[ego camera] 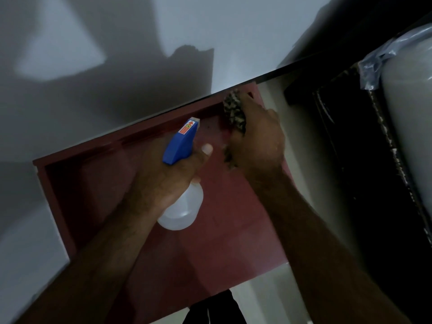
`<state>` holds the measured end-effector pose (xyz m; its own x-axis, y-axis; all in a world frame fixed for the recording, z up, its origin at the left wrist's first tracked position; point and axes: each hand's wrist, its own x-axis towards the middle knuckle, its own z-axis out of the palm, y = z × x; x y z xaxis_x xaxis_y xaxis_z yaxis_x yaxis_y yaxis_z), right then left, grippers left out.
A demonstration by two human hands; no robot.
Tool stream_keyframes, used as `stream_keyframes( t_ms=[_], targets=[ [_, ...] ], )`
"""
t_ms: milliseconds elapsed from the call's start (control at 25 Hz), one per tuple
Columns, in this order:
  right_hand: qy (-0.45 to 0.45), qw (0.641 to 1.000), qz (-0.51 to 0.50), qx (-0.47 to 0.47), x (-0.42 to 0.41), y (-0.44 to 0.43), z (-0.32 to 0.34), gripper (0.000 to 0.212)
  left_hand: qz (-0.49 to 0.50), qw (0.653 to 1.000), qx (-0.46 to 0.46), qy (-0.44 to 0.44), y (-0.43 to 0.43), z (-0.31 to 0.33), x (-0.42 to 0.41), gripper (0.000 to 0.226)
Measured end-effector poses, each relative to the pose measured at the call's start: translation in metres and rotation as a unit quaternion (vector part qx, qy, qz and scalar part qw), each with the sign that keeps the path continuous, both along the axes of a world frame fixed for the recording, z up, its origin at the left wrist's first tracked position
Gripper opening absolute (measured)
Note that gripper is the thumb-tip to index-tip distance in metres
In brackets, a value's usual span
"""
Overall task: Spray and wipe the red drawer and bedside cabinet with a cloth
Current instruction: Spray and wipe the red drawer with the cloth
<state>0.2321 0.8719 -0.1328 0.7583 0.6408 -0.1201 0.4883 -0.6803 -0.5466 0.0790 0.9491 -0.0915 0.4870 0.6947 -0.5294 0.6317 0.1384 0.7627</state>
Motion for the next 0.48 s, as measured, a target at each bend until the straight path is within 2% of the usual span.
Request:
stream_keyframes(
  t_ms=[200,320,480],
  targets=[
    [0.11,0.976,-0.14,0.123,0.044,-0.059,0.021,0.07,-0.017,1.0,-0.009,0.0,-0.009,-0.003,0.018,0.049],
    [0.13,0.967,-0.185,0.117,0.087,-0.089,0.017,0.055,-0.035,0.999,-0.01,-0.004,-0.01,-0.005,0.037,0.053],
    [0.166,0.973,-0.142,0.073,0.121,-0.101,0.001,0.04,-0.048,0.998,-0.017,-0.021,-0.011,-0.009,0.062,0.054]
  ],
)
